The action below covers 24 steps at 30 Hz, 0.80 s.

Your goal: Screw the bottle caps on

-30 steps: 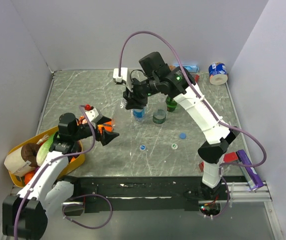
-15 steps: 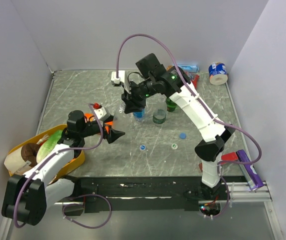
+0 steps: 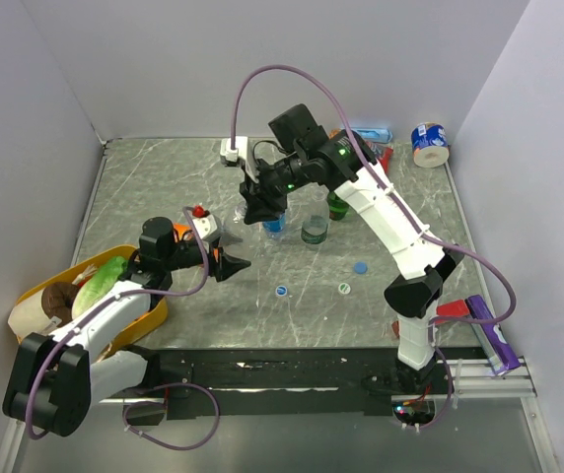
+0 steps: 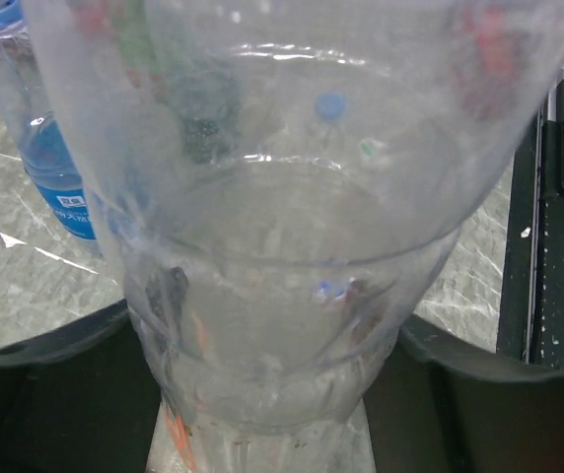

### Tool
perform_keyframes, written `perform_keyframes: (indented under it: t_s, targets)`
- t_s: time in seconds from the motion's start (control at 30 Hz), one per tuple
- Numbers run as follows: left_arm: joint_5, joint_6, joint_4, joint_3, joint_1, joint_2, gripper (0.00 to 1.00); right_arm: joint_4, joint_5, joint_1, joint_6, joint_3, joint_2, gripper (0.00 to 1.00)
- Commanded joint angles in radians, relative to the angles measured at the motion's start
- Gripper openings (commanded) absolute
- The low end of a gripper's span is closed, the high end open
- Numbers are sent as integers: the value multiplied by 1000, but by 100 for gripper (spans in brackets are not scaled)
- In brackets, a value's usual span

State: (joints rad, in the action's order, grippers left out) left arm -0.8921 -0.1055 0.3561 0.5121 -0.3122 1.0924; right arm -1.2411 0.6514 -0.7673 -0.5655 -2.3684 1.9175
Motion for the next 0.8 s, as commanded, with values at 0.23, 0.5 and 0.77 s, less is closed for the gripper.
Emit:
perform_keyframes:
  t_s: [0.23, 0.5, 0.77]
  targets:
    - [84, -25, -124, 91, 1, -89, 52, 0, 24, 123, -34, 12, -106, 82]
    - [272, 51, -283, 65, 5, -282, 1, -21, -84, 163, -698, 538, -345, 69]
    - [349, 322, -258, 100, 203, -322, 1, 86, -141, 64, -1115, 791, -296, 64]
